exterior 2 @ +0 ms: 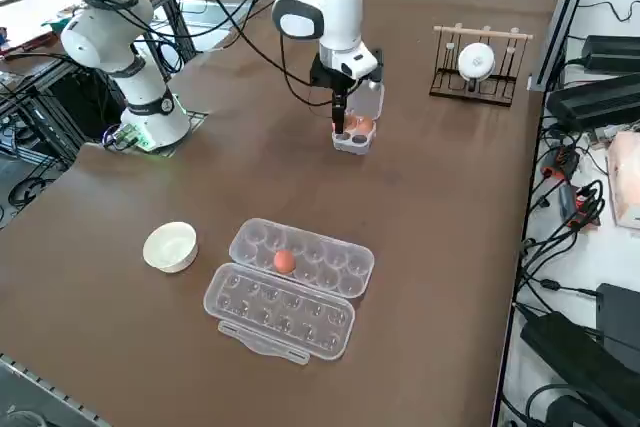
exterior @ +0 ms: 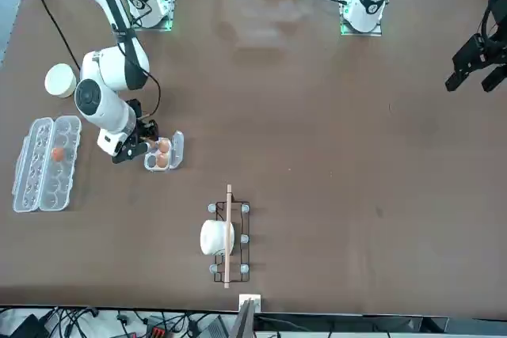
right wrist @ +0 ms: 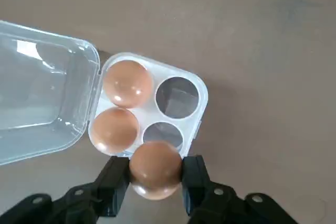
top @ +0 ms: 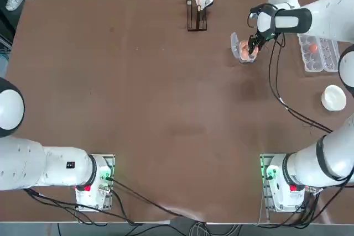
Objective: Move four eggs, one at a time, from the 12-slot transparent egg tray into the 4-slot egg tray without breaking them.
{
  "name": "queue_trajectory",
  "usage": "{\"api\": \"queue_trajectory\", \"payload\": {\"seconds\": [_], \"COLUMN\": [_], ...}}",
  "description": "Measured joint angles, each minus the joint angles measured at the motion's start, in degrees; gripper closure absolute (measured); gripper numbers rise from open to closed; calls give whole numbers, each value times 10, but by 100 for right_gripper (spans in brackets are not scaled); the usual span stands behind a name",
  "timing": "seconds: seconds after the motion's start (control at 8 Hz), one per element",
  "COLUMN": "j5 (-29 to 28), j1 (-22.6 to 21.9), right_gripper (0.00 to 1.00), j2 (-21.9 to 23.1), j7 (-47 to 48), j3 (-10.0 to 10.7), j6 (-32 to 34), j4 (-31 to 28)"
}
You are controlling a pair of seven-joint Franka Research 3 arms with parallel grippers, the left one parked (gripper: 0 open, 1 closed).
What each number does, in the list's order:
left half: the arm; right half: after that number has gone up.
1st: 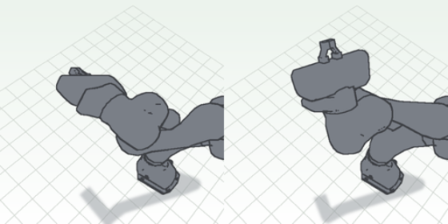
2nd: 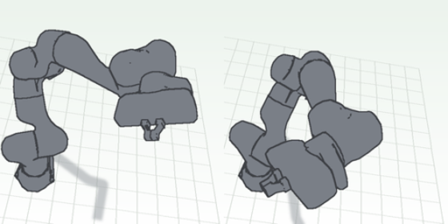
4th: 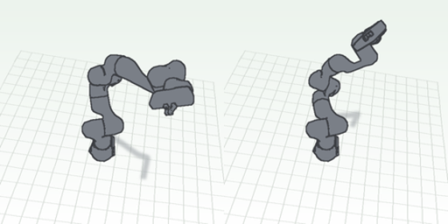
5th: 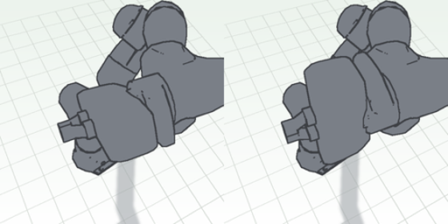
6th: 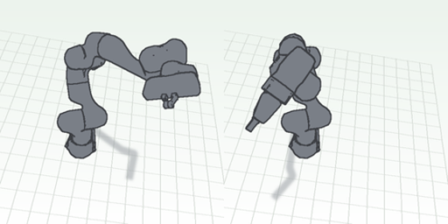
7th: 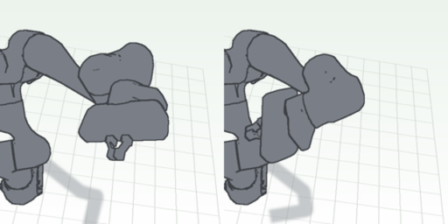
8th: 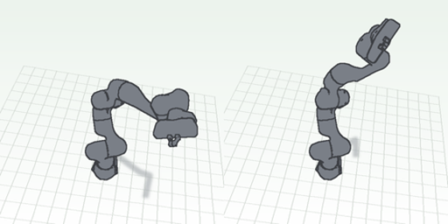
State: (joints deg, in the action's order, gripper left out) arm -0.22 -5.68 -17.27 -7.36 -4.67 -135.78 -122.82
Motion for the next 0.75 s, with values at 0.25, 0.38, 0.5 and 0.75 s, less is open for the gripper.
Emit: {"api": "queue_trajectory", "payload": {"seconds": [0.25, 0.38, 0.5, 0.75], "j5": [0, 0, 0, 0], "j1": [0, 0, 0, 1], "right_gripper": [43, 43, 43, 43], "j2": [-5, -7, -10, -12], "j7": [0, 0, 0, 0], "j3": [0, 0, 0, 1], "j6": [-8, -12, -15, -15], "j4": [0, 0, 0, 0]}}
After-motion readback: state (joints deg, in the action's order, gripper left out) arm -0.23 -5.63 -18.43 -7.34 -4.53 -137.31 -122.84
